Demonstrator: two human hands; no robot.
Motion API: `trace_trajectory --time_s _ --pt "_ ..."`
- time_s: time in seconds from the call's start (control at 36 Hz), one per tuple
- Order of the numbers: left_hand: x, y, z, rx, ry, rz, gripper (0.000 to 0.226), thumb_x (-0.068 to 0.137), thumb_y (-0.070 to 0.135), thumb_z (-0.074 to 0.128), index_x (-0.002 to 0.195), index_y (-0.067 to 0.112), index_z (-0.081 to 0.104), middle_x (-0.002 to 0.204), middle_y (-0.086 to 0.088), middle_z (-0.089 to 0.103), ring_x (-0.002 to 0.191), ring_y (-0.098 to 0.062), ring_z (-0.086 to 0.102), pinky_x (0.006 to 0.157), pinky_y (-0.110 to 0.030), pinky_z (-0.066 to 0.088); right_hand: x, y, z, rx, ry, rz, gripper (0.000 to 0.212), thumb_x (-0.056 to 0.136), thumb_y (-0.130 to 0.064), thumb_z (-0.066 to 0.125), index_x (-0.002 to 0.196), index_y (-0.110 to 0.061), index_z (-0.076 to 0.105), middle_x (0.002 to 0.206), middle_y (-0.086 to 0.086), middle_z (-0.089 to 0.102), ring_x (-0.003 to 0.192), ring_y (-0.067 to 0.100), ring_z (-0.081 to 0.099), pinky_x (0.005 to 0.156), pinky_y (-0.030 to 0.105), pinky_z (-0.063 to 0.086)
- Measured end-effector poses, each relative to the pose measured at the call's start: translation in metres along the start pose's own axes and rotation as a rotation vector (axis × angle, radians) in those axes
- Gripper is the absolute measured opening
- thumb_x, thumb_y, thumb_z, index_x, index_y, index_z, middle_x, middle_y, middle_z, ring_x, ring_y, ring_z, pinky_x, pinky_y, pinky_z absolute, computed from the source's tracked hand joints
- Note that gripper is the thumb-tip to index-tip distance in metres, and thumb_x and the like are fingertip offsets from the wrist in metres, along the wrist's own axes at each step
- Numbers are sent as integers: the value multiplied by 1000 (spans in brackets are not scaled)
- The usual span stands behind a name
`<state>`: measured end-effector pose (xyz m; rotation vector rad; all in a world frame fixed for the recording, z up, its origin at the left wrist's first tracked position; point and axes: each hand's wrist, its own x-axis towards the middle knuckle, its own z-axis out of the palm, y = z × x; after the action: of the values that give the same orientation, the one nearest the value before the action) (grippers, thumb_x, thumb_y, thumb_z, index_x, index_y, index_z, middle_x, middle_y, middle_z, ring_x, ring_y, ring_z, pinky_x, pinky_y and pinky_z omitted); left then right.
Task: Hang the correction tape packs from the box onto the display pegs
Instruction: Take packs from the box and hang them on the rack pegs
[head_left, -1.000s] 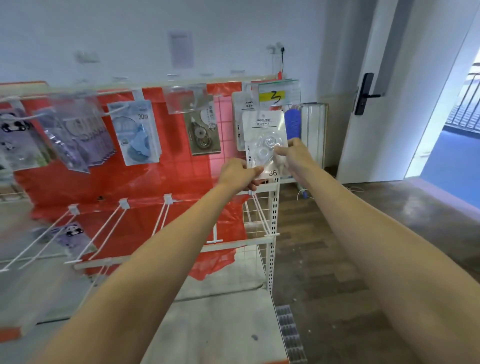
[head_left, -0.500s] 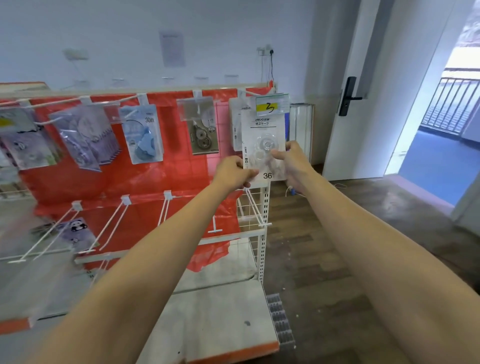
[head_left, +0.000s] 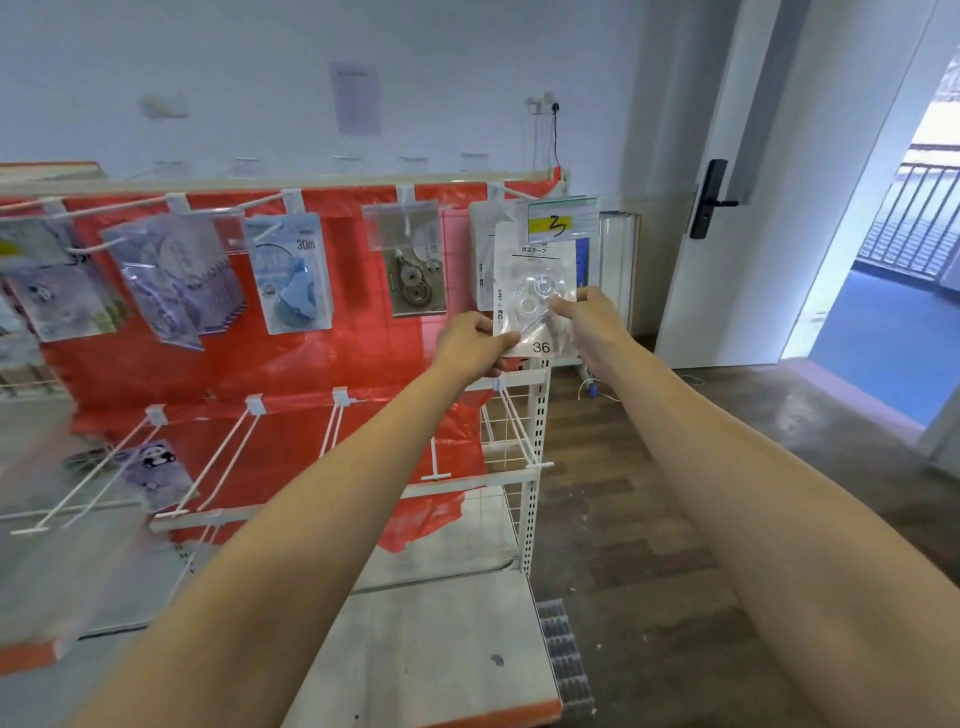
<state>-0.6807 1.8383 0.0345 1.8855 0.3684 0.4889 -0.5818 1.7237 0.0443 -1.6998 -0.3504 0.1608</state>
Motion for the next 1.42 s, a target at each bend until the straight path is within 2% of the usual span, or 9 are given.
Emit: trace_trajectory --time_s 0.14,0.36,0.56,0.69,0.83,0.97,1.17,1.33,1.42 --pt "8 -7 2 158 28 -16 17 90 22 66 85 13 53 74 -9 66 59 -16 61 74 -37 56 14 4 3 -13 -14 -10 41 97 -24 55 130 -4 42 116 3 48 111 20 45 90 33 36" --pt "33 -26 -4 638 -2 20 20 92 34 61 96 14 60 95 -4 62 92 -22 59 87 -38 51 55 13 14 -184 -1 -60 54 97 -29 53 142 -5 32 141 15 43 127 31 44 101 40 39" --pt "64 -39 -5 938 -62 104 28 91 33 59 107 10 57 104 -9 65 97 -30 61 84 -42 51 106 14 30 -252 -12 -69 49 97 -22 52 138 -1 34 111 8 43 88 14 47 78 29 37" --pt "79 -48 -10 1032 -60 180 35 91 32 57 117 8 53 118 -9 58 105 -30 57 86 -39 48 138 9 46 -283 -26 -59 46 98 -24 53 135 0 40 101 6 49 80 14 44 64 13 39" --pt "80 -64 -15 1243 -88 220 43 93 31 54 129 7 45 124 -12 52 113 -30 49 89 -40 45 144 17 59 -266 -36 -74 51 99 -23 48 140 -1 28 126 19 51 106 30 51 73 28 35" --pt "69 -74 -21 1286 -110 183 45 94 35 53 129 9 44 127 -11 49 118 -30 47 93 -39 40 137 31 73 -272 -57 -84 48 102 -33 40 136 -3 26 120 24 55 109 38 55 90 45 45" --pt "50 -88 -45 1260 -134 164 47 94 35 53 133 10 43 129 -12 49 119 -32 47 94 -42 41 105 38 84 -575 -39 -155 37 100 -20 44 127 4 37 122 25 52 109 40 54 91 49 44" --pt "17 -98 -78 1265 -208 217 49 93 30 52 135 8 40 129 -14 48 119 -33 47 93 -42 42 49 54 96 -862 -45 -227 46 101 -28 44 134 2 37 140 22 39 128 39 41 111 51 30" --pt "-1 -106 -99 1267 -245 256 49 94 30 51 136 8 40 130 -14 47 120 -33 46 94 -41 41 17 62 106 -981 -51 -255 40 100 -26 45 129 1 42 141 22 37 130 39 39 109 53 32"
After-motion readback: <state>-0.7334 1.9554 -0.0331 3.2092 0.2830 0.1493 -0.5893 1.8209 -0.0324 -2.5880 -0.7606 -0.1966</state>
